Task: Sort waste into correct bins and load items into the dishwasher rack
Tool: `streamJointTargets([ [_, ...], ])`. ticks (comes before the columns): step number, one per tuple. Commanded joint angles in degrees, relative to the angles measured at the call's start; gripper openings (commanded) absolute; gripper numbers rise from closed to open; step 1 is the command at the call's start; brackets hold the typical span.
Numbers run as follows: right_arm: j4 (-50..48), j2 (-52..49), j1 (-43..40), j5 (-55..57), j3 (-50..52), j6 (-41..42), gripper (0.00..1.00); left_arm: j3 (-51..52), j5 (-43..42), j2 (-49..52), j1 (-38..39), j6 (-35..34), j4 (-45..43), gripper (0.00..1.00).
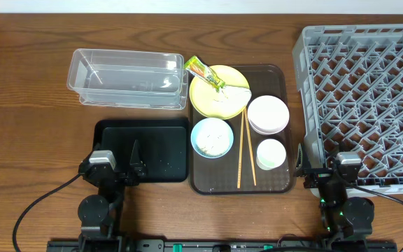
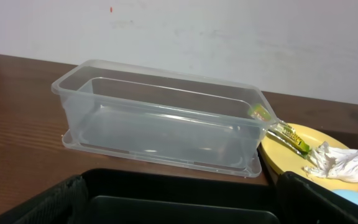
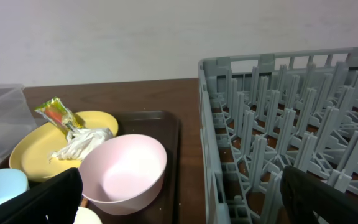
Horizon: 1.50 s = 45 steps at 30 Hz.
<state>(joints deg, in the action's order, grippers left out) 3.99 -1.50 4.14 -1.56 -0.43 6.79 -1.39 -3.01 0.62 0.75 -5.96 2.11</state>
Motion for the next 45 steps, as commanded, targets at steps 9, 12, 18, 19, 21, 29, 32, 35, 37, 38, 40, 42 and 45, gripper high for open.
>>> streamJointTargets([
  [9, 0.09, 0.00, 0.44, -0.42, 0.11, 0.02, 0.99, 1.16, 0.24, -0.39, -0.31, 0.15, 1.68, 1.00],
  [12, 0.11, 0.00, 0.44, -0.44, 0.11, 0.02, 0.99, 1.16, 0.26, -0.39, -0.31, 0.15, 1.68, 1.00],
  [18, -1.11, -0.02, 0.39, -0.59, 0.11, 0.04, 0.99, 0.70, 0.24, -0.28, -0.31, -1.62, 1.73, 1.00],
  [19, -1.29, -0.02, 0.39, -1.25, 0.09, 0.02, 0.99, 0.35, 0.24, -0.09, -0.31, -1.64, 1.73, 1.00],
  [21, -1.11, -0.02, 0.39, -2.58, -0.17, 0.04, 0.99, -0.85, 0.24, 0.90, -0.31, -1.60, 2.25, 1.00],
  [29, 5.49, -0.72, 0.39, -0.11, -6.05, 0.04, 0.99, -13.84, 0.22, 13.79, -0.31, -1.60, 11.89, 1.00],
  [32, 9.38, -3.69, 0.39, 0.70, -10.80, 0.04, 0.99, -20.76, 0.15, 21.20, -0.31, -1.60, 16.44, 1.00],
  [35, 13.14, -8.81, 0.39, 1.33, -16.15, 0.02, 0.99, -28.24, -0.57, 29.44, -0.31, -1.60, 21.68, 1.00],
  [37, 16.50, -13.68, 0.39, 1.31, -20.65, 0.02, 0.99, -33.42, -1.18, 35.10, -0.31, -1.60, 25.31, 1.00],
  [38, 18.16, -16.44, 0.37, 1.38, -22.97, 0.02, 0.99, -36.35, -1.97, 38.10, -0.31, -1.60, 27.50, 1.00],
  [40, 21.05, -21.79, 0.37, 1.55, -27.15, 0.02, 0.99, -41.81, -2.89, 43.52, -0.31, -1.60, 31.85, 1.00],
  [42, 24.04, -27.19, 0.37, 1.84, -31.23, -0.02, 0.99, -46.93, -3.89, 47.98, -0.31, -1.60, 36.94, 1.00],
  [45, 30.25, -35.50, 0.37, 2.19, -37.97, 0.00, 0.99, -54.99, -4.72, 53.92, -0.31, -1.57, 46.40, 1.00],
])
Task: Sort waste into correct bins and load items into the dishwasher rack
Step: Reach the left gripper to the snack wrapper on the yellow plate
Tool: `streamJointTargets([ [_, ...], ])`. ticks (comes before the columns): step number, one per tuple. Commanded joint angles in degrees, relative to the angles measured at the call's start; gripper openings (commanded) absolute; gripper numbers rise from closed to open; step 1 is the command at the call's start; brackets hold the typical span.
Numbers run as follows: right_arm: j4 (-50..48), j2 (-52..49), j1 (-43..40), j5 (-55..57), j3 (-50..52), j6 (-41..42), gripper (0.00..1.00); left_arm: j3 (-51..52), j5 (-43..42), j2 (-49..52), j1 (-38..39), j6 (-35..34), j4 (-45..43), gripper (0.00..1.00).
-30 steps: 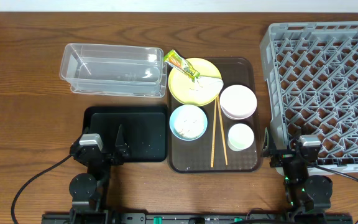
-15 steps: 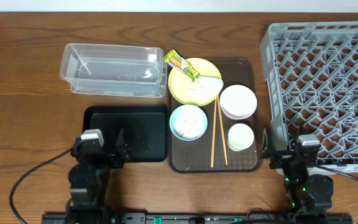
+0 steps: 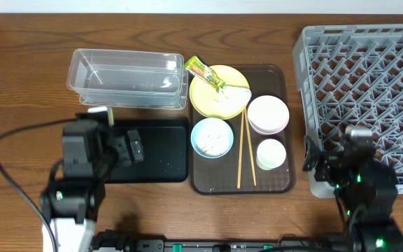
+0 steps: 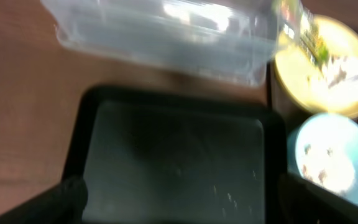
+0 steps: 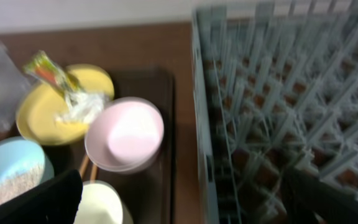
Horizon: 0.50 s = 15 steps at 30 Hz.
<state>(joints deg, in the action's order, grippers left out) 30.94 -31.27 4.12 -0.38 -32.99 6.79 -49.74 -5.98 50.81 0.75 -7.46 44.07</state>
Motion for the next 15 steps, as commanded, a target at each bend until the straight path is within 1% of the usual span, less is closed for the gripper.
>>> streamJointTargets([
  [1, 5.27, -7.93, 0.39, 1.01, -7.34, -0.02, 0.99, -8.39, -1.70, 5.05, -0.31, -0.07, 6.49, 1.00],
  [4, 10.19, -14.40, 0.39, 1.01, -13.14, -0.09, 0.99, -10.54, -1.75, 7.67, -0.31, -0.09, 8.85, 1.00],
  [8, 12.39, -19.19, 0.42, 0.07, -17.25, -0.17, 0.99, -10.49, -1.75, 9.03, -0.31, -0.07, 8.52, 1.00],
  [12, 12.24, -19.76, 0.42, 0.09, -17.59, -0.17, 0.99, -10.51, -3.67, 9.88, -0.31, -0.02, 2.69, 1.00],
  [15, 12.20, -19.74, 0.39, 0.13, -17.59, -0.17, 0.99, -10.91, -5.18, 11.65, 0.31, 1.77, -2.01, 1.00],
])
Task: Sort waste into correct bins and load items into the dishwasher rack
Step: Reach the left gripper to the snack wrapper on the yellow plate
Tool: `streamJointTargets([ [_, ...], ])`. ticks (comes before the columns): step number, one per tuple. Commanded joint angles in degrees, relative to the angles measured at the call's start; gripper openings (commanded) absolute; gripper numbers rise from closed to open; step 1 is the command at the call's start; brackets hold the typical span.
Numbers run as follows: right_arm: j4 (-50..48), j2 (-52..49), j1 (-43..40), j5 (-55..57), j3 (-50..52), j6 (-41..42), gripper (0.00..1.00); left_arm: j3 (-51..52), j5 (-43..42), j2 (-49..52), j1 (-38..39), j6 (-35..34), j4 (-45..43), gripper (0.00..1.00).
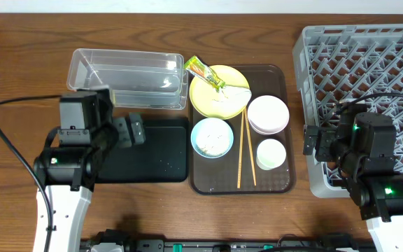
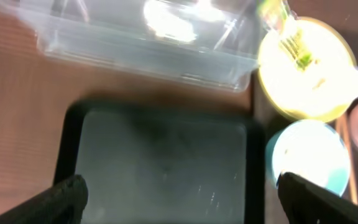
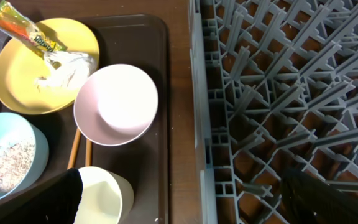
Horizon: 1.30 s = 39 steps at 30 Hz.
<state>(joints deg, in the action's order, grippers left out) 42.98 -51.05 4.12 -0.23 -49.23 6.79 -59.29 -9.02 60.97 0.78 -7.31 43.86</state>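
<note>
On the brown tray (image 1: 284, 84), a yellow plate (image 1: 219, 94) carries a green wrapper (image 1: 203, 71) and a crumpled napkin (image 3: 67, 67). A pink bowl (image 3: 115, 104), a blue bowl (image 1: 212, 136) with crumbs, a cream cup (image 1: 271, 154) and chopsticks (image 1: 243, 150) share the tray. The grey dishwasher rack (image 1: 369, 70) stands on the right. My left gripper (image 1: 130, 131) hangs open over the black bin (image 2: 160, 162), holding nothing. Over the rack's front left corner my right gripper (image 1: 318, 140) is open too, also holding nothing.
A clear plastic bin (image 1: 128, 78) sits behind the black bin, touching the yellow plate's left side. Bare wooden table (image 1: 19, 84) lies to the far left and along the front edge. Cables trail from both arms.
Both arms have moved a little further over the table and their wrist views now look more steeply down. The left view takes in more of the yellow plate. Both grippers stay open.
At first both arms sat low at the table's front edge, wrist cameras looking level across the bins and rack. Later they were raised, left over the black bin, right by the rack's corner. Now they stand slightly further in. No item has moved.
</note>
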Motion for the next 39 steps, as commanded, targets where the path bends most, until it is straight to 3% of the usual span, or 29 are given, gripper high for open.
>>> streamJointTargets([
  [1, 0.15, 0.04, 0.39, -0.02, -1.36, -0.17, 0.99, -1.97, -2.14, 2.78, 0.90, 2.67, -2.97, 1.00],
  [13, 0.15, 0.04, 0.39, 0.00, -1.36, -0.17, 0.99, -16.41, -2.12, 22.51, 15.34, 19.63, -11.52, 1.00],
  [17, 0.17, 0.04, 0.39, -0.02, -1.36, -0.17, 0.99, -16.39, -2.10, 25.66, 19.02, 21.03, -14.27, 1.00],
  [22, 0.20, 0.04, 0.39, 0.00, -1.36, -0.17, 0.99, -16.33, -2.45, 26.97, 19.45, 18.32, -14.43, 1.00],
  [24, 0.26, 0.04, 0.39, -0.02, -1.36, -0.17, 0.99, -16.33, -6.45, 27.36, 19.45, 18.14, -17.22, 1.00],
  [27, 0.48, 0.02, 0.39, 0.00, -1.36, -0.17, 0.99, -16.33, -12.61, 28.59, 19.52, 23.85, -20.79, 1.00],
  [34, 0.68, 0.04, 0.39, -0.02, -1.36, -0.17, 0.99, -16.33, -12.39, 34.73, 20.72, 31.45, -24.72, 1.00],
  [39, 0.74, 0.04, 0.39, -0.02, -1.36, -0.17, 0.99, -16.33, -12.39, 40.39, 21.70, 32.20, -30.23, 1.00],
])
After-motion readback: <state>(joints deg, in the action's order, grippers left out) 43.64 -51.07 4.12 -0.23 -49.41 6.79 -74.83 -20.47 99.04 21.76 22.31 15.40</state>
